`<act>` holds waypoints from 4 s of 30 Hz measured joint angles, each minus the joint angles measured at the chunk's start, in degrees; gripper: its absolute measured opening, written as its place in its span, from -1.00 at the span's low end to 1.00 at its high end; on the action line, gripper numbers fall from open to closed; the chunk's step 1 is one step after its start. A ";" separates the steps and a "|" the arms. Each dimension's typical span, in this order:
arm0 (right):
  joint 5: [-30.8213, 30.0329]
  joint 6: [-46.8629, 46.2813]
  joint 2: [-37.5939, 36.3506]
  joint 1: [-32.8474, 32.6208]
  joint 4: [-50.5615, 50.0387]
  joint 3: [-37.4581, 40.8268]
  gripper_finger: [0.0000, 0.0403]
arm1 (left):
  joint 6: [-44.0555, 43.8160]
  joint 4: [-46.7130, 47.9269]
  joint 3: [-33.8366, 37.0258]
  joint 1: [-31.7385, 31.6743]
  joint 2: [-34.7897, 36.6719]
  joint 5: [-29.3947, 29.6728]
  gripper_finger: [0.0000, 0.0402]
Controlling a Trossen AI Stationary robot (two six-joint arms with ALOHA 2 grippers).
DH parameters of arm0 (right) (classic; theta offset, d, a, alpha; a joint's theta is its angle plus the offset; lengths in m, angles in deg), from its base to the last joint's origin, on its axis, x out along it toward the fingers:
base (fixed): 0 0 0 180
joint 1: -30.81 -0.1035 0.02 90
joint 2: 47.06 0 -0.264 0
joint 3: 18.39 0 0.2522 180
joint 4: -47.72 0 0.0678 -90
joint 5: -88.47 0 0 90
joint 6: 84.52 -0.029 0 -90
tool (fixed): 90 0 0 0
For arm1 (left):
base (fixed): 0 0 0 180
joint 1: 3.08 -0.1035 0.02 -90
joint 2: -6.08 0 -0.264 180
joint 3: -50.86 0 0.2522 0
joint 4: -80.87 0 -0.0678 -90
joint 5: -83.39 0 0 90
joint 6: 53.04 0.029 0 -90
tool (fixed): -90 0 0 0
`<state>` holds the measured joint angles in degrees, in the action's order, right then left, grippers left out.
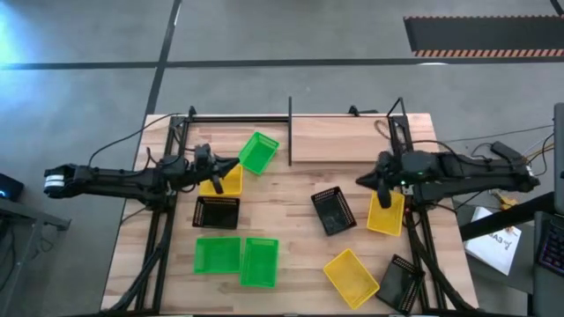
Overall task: Stack baskets on shelf by color
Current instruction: Put the top right black bin on the shelf, then put the bottom right yellow bin on the shelf
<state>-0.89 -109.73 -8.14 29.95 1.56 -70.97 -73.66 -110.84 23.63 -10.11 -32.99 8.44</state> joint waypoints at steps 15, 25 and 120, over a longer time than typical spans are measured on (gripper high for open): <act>14.91 24.74 33.49 -8.79 -4.49 -13.84 -0.16 | -0.07 -0.23 -0.01 -0.02 0.36 -0.30 -1.00; 4.76 21.73 43.57 -15.06 -8.61 -16.10 -0.15 | -0.04 -0.13 -0.01 -0.02 0.07 -3.58 -1.00; -3.31 3.85 41.35 -2.83 -26.31 -39.81 -0.69 | -0.07 -0.07 0.70 0.00 -1.18 -6.08 -1.00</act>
<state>-4.20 -105.88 33.21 27.12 -24.75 -110.78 -73.73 -110.91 24.33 -10.11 -34.17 2.37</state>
